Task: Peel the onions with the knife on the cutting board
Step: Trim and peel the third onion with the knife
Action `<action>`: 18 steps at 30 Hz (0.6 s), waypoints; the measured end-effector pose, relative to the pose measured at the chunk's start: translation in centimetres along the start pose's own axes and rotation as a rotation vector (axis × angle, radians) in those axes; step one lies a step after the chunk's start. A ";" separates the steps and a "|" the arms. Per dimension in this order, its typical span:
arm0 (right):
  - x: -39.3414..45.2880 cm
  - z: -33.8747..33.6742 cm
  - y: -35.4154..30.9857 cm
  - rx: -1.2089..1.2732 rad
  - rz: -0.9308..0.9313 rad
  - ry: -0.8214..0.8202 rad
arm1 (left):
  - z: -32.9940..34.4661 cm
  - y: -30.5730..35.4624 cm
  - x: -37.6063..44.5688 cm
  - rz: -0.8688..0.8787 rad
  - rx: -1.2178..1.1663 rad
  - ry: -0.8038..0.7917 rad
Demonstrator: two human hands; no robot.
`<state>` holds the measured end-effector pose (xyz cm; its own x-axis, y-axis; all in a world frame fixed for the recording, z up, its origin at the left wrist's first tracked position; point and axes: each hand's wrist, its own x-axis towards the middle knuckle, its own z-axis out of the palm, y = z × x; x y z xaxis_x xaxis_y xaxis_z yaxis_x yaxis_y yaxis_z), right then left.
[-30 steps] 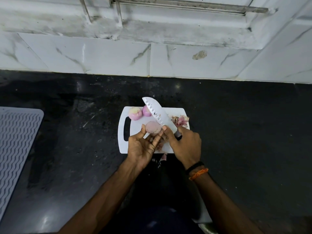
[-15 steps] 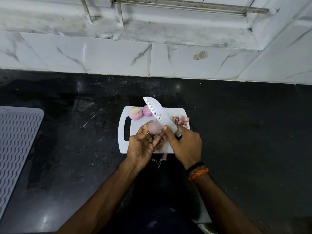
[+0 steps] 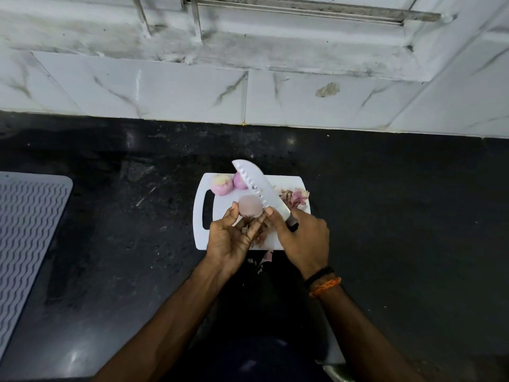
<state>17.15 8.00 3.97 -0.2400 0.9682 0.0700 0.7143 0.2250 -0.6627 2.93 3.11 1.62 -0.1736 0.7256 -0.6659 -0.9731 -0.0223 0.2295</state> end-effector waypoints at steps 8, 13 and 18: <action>-0.9 0.9 0.2 -0.024 -0.049 -0.019 | 0.4 -0.2 -0.5 -0.037 0.030 0.015; -1.3 0.8 -0.1 0.027 -0.018 0.000 | 0.4 -0.2 -0.4 -0.026 0.023 0.015; -0.2 0.4 0.1 -0.018 0.036 0.024 | 0.3 -0.4 -0.5 -0.041 0.017 -0.004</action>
<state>17.00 7.81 3.62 -0.1978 0.9781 0.0645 0.7341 0.1914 -0.6515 3.49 2.96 2.05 -0.1329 0.7282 -0.6724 -0.9766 0.0193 0.2140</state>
